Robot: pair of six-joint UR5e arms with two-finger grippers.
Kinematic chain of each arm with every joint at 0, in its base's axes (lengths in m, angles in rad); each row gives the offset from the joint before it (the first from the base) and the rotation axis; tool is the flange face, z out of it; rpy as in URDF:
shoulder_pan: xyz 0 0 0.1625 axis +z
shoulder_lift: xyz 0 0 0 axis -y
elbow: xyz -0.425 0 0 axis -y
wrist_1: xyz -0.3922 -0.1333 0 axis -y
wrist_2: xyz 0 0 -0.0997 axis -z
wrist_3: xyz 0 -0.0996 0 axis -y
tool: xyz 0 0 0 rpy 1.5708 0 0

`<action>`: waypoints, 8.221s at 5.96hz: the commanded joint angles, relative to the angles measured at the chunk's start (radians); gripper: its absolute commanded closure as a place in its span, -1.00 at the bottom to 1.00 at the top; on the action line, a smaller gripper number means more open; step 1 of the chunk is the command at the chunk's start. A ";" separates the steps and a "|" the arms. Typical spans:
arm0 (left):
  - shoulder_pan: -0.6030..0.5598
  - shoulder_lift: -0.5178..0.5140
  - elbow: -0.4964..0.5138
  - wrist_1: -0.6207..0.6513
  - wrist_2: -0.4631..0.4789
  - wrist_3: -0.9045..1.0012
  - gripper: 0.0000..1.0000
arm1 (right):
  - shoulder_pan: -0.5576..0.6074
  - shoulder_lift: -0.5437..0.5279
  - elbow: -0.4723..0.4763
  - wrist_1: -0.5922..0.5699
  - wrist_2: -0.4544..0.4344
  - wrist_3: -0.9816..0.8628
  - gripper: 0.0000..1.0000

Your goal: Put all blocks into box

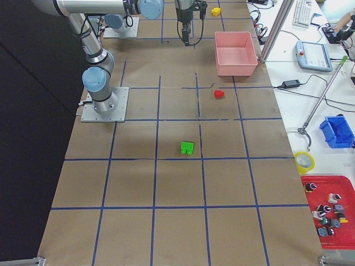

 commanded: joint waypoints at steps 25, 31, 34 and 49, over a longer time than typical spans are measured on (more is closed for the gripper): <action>0.588 -0.335 -0.540 0.786 -0.092 0.699 -0.94 | -0.768 0.537 0.252 -0.685 -0.038 -0.746 -0.60; 0.586 -0.336 -0.512 0.789 -0.094 0.707 0.57 | -0.764 0.436 0.212 -0.541 -0.076 -0.731 0.86; 0.554 -0.257 -0.260 0.548 -0.092 0.694 0.61 | -0.735 0.270 0.013 -0.201 -0.041 -0.699 0.86; -0.186 -0.726 0.625 0.223 -0.003 -0.392 -0.97 | -0.201 0.535 -0.528 -0.094 -0.042 0.116 0.86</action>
